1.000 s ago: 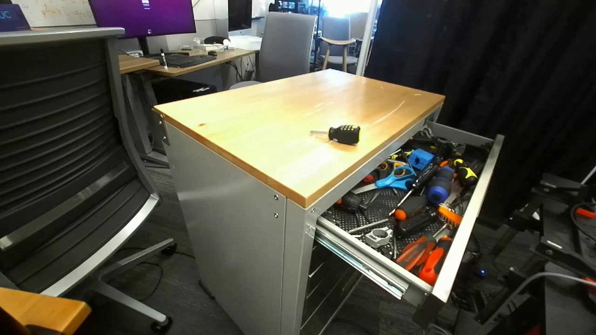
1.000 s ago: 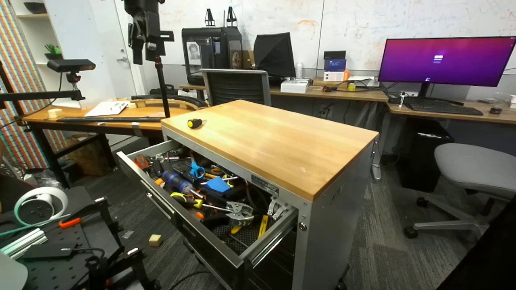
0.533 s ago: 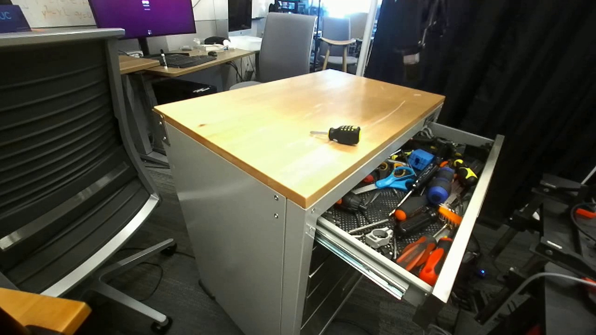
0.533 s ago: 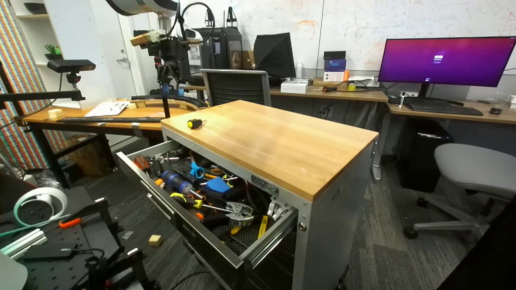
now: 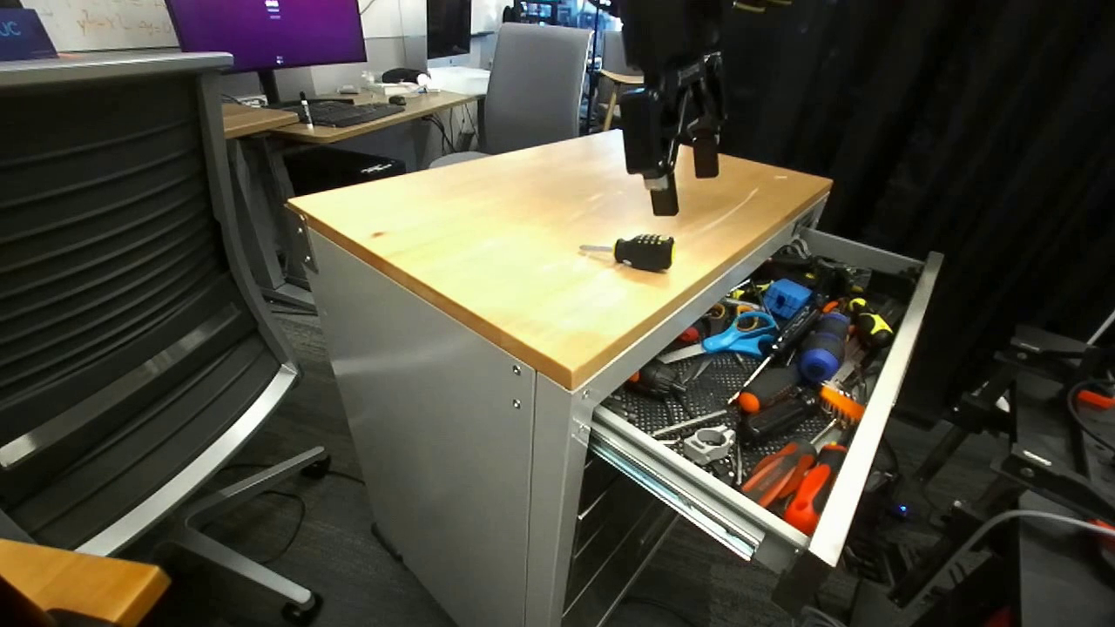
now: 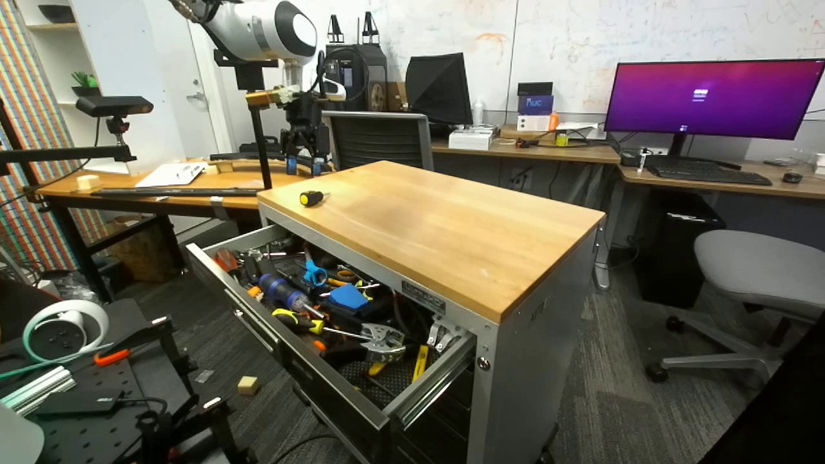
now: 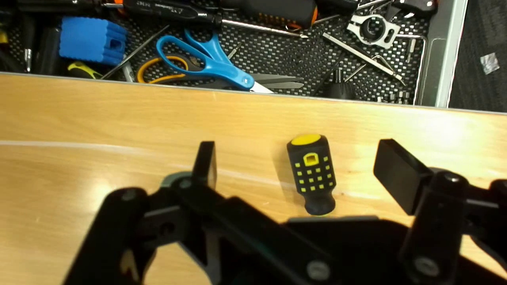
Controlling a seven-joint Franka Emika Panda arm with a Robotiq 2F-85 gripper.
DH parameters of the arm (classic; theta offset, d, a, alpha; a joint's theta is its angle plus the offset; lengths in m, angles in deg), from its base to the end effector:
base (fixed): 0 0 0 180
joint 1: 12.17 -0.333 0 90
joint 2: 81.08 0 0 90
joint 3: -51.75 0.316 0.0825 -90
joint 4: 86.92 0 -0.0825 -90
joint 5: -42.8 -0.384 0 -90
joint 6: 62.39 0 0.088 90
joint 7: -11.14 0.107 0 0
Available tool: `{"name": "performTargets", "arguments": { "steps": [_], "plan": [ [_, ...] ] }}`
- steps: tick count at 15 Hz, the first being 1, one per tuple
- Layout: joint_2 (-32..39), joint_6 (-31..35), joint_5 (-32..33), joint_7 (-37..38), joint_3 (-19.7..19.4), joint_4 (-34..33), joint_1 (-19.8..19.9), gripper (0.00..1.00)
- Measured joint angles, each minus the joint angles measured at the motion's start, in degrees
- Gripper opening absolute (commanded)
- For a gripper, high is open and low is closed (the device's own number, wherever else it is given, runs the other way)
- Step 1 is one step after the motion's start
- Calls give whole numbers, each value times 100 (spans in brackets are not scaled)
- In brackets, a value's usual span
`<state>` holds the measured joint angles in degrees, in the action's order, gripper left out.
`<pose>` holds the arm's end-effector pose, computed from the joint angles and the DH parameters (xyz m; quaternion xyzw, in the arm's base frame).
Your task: Put the screwdriver in the drawer then close it
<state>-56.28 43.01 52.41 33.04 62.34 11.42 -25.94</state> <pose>0.5794 0.2373 0.3197 0.9867 0.0529 -0.1227 0.0928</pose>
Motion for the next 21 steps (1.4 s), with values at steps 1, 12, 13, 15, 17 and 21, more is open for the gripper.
{"name": "performTargets", "arguments": {
  "steps": [1,12,13,15,17,21],
  "plan": [
    [80,0,0,0,-28,-43,-45,100],
    [539,93,316,12,-257,-284,-496,56],
    [569,106,337,13,-279,-301,-524,49],
    [619,140,363,13,-323,-330,-555,33],
    [659,181,393,16,-366,-353,-567,18],
    [695,188,523,80,-422,-361,-596,16]
  ]
}}
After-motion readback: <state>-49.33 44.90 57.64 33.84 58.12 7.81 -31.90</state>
